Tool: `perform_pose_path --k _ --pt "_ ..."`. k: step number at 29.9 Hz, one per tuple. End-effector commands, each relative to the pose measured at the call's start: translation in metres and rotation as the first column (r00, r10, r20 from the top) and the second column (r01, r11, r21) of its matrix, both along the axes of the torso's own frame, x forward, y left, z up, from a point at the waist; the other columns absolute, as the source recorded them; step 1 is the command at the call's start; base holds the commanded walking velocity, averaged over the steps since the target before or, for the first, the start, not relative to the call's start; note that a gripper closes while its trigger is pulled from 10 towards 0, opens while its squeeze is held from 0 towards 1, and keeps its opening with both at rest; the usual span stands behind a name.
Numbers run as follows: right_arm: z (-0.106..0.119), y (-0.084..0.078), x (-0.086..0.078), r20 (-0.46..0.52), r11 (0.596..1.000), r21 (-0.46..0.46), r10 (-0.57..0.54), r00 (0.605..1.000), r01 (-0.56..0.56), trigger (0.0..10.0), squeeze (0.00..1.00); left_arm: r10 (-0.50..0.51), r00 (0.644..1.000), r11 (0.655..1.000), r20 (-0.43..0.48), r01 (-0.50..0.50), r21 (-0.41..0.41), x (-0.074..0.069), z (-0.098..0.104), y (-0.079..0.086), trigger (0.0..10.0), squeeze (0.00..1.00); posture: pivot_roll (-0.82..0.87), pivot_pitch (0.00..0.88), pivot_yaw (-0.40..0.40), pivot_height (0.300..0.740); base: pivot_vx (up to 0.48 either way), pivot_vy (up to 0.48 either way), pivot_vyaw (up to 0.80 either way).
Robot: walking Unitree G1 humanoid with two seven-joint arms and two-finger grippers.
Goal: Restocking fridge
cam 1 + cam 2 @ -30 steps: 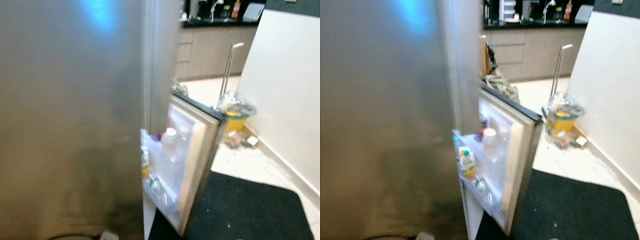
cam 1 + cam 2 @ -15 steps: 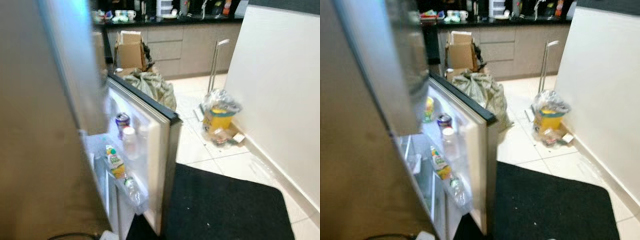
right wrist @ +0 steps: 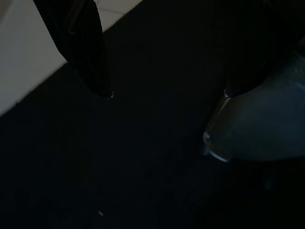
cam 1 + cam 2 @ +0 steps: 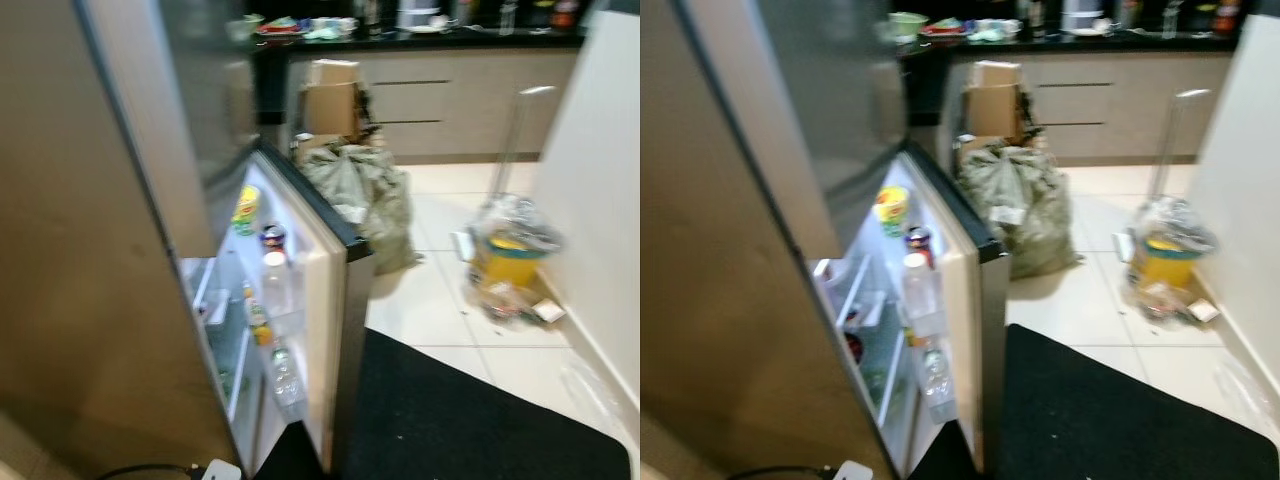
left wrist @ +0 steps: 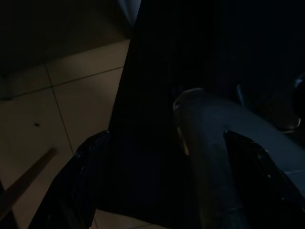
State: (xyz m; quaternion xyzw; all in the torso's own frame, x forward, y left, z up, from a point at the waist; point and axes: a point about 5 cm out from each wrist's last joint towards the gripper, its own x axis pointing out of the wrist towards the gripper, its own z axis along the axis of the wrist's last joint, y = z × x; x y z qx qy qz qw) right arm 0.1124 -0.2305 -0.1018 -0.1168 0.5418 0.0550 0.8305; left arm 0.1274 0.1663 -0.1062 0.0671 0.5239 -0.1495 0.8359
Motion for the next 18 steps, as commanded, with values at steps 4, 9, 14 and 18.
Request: perform_pose_path --k 4,9,14,18 --pt "-0.0015 -0.002 -0.0072 -0.029 1.0 -0.004 0.019 0.999 -0.019 10.0 0.0 -0.009 0.998 1.0 -0.068 0.009 0.011 -0.0167 -0.0054 0.0013 10.0 0.0 -0.05 0.0 0.011 0.74 0.0 0.0 0.8" --pt "-0.0014 -0.0028 -0.0076 -0.032 1.0 -0.005 0.027 0.999 -0.027 10.0 0.0 -0.011 0.998 1.0 -0.066 0.012 0.011 -0.0162 -0.0052 0.0017 10.0 0.0 -0.05 0.0 0.011 0.74 0.0 0.0 0.8" --pt "-0.0014 -0.0027 -0.0074 -0.033 0.999 -0.004 0.033 0.999 -0.033 10.0 0.0 -0.012 0.998 1.0 -0.065 0.013 0.011 -0.0152 -0.0049 0.0022 10.0 0.0 -0.05 0.0 0.012 0.74 0.0 0.0 0.8" --pt "-0.0013 -0.0026 -0.0071 -0.033 0.999 -0.004 0.037 0.999 -0.037 10.0 0.0 -0.013 0.998 1.0 -0.064 0.014 0.01 -0.0149 -0.0048 0.0023 10.0 0.0 -0.05 0.0 0.013 0.74 0.0 0.0 0.8"
